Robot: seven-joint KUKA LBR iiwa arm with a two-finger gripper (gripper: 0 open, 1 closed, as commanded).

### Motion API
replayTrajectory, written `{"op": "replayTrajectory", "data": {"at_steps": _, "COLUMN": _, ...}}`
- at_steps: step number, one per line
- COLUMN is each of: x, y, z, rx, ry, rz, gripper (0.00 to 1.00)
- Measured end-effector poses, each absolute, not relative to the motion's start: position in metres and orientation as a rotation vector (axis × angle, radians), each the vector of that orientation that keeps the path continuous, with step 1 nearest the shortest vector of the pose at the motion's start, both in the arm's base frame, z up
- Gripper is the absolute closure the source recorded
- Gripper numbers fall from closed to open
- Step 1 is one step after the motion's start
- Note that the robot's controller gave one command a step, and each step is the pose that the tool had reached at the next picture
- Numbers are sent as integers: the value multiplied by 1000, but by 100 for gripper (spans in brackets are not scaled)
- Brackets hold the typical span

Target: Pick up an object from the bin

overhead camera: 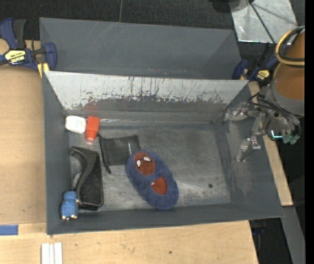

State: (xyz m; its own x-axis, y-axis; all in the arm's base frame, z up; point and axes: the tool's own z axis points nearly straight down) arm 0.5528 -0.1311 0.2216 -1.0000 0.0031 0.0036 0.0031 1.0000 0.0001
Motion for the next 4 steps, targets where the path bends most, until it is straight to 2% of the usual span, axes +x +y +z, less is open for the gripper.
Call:
{"op": "replayTrajectory", "data": {"at_steps": 1, "x": 543, "y": -17, "z": 73, "rx": -58, "ry": -3150, "rz": 5, "gripper": 0}}
{"op": "replayTrajectory", "data": {"at_steps": 2, "x": 571, "y": 69, "z": 101, "rx": 451, "ry": -3116, "rz": -3, "gripper": 0}}
{"op": "replayTrajectory", "data": {"at_steps": 3, "x": 591, "y": 147, "z": 99, "rx": 743, "ry": -3043, "rz": 15, "gripper": 0}}
{"op": "replayTrajectory", "data": {"at_steps": 4, "x": 593, "y": 187, "z": 77, "rx": 1448, "ry": -2762, "rz": 37, "gripper": 0}}
